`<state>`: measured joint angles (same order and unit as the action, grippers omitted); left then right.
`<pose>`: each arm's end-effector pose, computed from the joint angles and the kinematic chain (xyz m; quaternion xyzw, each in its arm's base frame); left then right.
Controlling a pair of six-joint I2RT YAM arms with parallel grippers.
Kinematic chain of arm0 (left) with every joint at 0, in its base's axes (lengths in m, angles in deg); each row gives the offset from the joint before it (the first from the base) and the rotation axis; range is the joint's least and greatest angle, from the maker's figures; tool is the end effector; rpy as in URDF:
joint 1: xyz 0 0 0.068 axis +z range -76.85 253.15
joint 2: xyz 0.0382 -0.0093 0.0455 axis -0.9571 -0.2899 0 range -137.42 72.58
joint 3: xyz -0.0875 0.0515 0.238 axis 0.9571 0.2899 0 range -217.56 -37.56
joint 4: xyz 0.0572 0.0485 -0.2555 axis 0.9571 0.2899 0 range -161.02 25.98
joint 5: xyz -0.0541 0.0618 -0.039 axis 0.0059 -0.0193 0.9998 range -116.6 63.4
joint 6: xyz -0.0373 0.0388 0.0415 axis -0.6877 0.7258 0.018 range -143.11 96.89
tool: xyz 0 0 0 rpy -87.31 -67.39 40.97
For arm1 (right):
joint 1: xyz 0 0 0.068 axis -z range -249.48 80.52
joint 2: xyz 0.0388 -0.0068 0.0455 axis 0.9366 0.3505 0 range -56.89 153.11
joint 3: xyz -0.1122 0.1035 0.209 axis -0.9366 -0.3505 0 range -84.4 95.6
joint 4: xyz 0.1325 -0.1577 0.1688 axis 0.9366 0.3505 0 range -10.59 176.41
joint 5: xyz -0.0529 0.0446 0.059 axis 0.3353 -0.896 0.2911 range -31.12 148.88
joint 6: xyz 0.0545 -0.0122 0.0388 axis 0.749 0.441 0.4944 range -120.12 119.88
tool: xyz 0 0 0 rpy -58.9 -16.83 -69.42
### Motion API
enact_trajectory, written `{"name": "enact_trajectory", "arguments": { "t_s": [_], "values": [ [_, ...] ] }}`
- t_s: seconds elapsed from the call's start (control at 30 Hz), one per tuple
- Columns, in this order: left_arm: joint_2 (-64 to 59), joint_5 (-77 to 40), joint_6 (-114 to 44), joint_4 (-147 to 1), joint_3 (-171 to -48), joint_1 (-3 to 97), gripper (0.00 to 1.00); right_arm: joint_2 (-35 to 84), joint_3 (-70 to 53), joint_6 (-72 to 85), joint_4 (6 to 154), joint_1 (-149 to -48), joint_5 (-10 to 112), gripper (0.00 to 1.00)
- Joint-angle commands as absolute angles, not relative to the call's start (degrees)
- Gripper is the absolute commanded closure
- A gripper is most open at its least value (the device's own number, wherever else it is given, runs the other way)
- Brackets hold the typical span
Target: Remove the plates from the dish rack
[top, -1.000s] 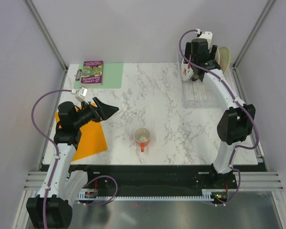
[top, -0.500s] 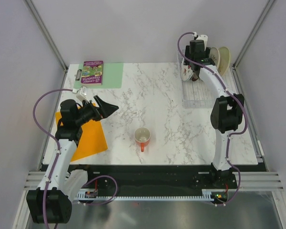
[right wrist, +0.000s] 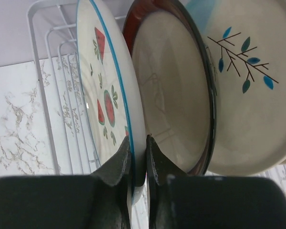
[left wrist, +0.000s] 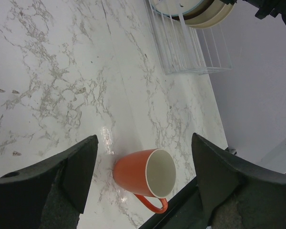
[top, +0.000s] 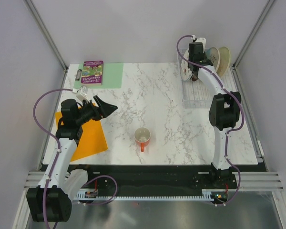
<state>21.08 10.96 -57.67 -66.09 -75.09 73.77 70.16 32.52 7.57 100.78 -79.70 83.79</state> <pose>0.2332 -0.0308 0.2685 -0.0544 0.7908 -0.4112 0.4500 0.5281 0.0719 0.2632 0.0865 0.8541 -0.1116 0.5006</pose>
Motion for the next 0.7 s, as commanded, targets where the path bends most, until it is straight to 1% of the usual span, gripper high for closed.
{"name": "enact_trajectory", "arguments": {
  "t_s": [0.0,0.03,0.07,0.17,0.23,0.3,0.33,0.37,0.43,0.47,0.5,0.53,0.67],
  "values": [
    [21.08,10.67,-55.19,-67.68,-75.26,73.76,0.21,70.73,34.95,5.60,97.43,-79.50,81.47,0.92],
    [21.08,10.23,-55.01,-67.42,-75.17,73.85,0.25,70.38,34.96,5.34,97.34,-79.67,81.90,0.95],
    [21.08,10.14,-54.92,-67.33,-75.00,73.85,0.33,70.03,34.52,5.07,96.38,-79.85,82.78,0.99],
    [20.90,9.00,-54.75,-66.89,-74.56,73.85,0.37,68.45,34.08,3.05,94.98,-80.81,86.56,1.00],
    [20.73,8.04,-54.75,-66.54,-74.38,73.85,0.36,66.79,33.46,0.68,93.48,-81.52,90.42,1.00],
    [20.73,7.68,-54.75,-66.62,-73.94,73.76,0.32,65.47,31.88,-2.72,90.15,-82.84,93.93,1.00],
    [20.81,6.89,-54.66,-66.62,-73.86,73.76,0.29,64.07,31.27,-3.71,89.00,-83.36,96.47,1.00],
    [20.82,6.37,-54.66,-66.62,-73.59,73.85,0.15,63.44,30.57,-4.50,87.08,-84.06,97.89,1.00],
    [20.47,6.27,-54.40,-66.80,-73.68,73.76,0.16,61.52,30.39,-6.08,86.10,-84.77,101.40,1.00],
    [20.20,6.27,-54.39,-66.80,-74.03,73.85,0.11,60.81,29.86,-6.53,84.70,-85.38,102.03,1.00],
    [19.68,6.36,-54.31,-66.63,-74.20,73.85,0.04,60.02,29.68,-6.97,84.16,-85.56,102.38,1.00],
    [18.80,6.79,-54.39,-66.54,-74.47,73.76,0.00,58.44,29.42,-7.32,83.64,-85.74,102.91,1.00],
    [16.69,7.85,-54.83,-66.62,-75.79,73.85,0.00,54.57,29.07,-8.73,83.19,-86.35,103.62,1.00]
  ]
}}
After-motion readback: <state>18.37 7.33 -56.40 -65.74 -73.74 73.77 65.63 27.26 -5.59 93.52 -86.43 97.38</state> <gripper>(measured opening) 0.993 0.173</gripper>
